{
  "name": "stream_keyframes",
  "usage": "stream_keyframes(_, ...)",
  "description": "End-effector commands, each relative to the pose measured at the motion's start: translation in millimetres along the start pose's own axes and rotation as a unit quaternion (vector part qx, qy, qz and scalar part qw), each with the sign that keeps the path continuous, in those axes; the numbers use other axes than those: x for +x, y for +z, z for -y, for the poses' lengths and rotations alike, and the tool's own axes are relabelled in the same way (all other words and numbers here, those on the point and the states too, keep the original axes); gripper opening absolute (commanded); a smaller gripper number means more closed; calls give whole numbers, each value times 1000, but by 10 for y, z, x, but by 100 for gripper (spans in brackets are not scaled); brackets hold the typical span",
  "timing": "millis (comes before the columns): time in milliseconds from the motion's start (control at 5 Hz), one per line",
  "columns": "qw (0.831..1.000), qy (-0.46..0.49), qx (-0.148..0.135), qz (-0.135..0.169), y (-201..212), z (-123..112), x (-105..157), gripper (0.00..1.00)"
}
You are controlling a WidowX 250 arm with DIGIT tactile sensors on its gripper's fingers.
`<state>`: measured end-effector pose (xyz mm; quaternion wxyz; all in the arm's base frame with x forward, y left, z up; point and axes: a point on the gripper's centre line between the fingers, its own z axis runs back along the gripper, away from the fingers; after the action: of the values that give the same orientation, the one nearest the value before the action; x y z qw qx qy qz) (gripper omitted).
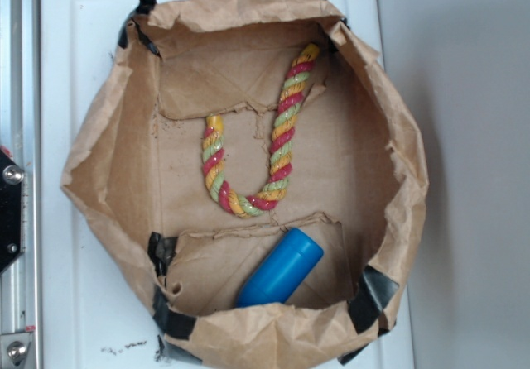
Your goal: Grab the multicolored rope.
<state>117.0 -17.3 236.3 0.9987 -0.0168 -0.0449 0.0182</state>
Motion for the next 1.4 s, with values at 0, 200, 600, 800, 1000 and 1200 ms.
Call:
stream_keyframes(0, 1000, 0, 0, 0, 0, 0, 0, 100)
stream_keyframes(200, 999, 42, -11, 16, -133, 256, 403, 100)
stream_keyframes(600, 992, 123, -4, 40, -407, 367, 1135, 100)
stream_keyframes(800, 982, 174, -41, 57, -580, 210, 1388, 100)
stream_keyframes(1000, 971, 213, -86, 61, -768, -46, 1527, 100)
stream_keyframes(1200, 968, 232, -81, 50, -889, -177, 1733, 100)
